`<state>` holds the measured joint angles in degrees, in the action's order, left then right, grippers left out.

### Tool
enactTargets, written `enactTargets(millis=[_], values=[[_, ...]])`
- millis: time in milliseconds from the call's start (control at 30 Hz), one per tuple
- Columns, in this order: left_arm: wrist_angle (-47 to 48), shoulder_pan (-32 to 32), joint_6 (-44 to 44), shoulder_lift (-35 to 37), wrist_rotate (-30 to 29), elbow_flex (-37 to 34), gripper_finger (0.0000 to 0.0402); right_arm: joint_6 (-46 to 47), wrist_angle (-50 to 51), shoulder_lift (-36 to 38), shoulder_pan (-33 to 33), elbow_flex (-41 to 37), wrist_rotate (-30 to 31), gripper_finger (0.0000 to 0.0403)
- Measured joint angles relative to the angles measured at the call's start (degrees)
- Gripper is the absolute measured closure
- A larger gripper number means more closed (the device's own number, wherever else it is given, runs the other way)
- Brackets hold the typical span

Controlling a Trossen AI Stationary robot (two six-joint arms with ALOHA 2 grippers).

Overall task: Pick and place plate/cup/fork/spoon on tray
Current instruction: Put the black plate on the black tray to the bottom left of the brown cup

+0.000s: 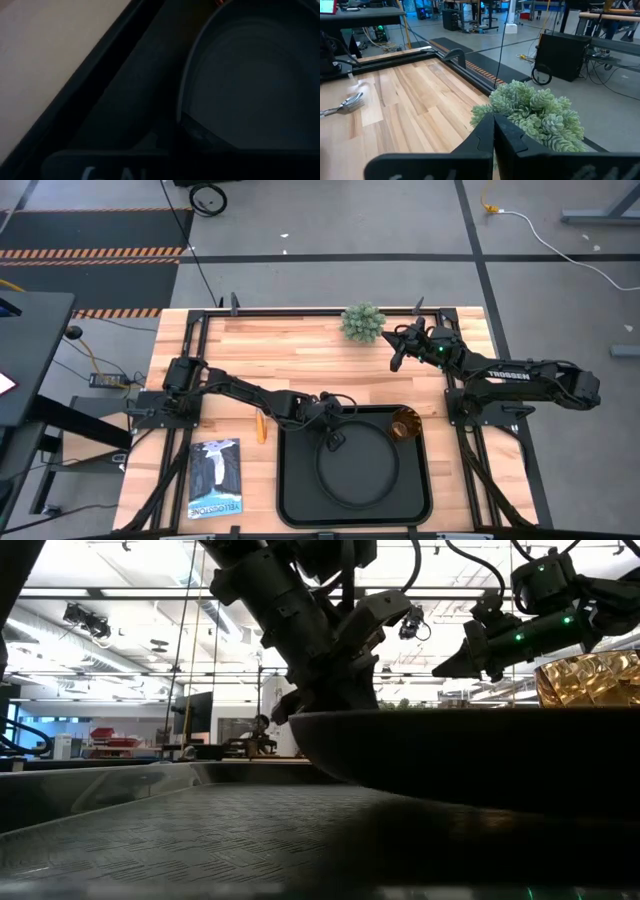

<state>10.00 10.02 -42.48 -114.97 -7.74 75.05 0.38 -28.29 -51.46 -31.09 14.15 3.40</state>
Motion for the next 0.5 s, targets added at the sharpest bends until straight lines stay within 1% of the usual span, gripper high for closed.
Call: enactTargets(millis=[233,433,500], values=[[-0.8,0.4,-0.7,-1.4,0.7,-0.1,0.0386,0.0,-0.3,0.0,0.0,0.0,0.0,0.0396],[-4.2,0.6,-0.4,-2.0,0.5,0.0,0.0386,0.0,-0.4,0.0,0.0,0.0,-0.1,0.0396],[-4.7,0.6,-0.7,-2.6,1.6,0.0,0.0386,0.0,-0.4,0.0,0.0,0.0,-0.2,0.0396]])
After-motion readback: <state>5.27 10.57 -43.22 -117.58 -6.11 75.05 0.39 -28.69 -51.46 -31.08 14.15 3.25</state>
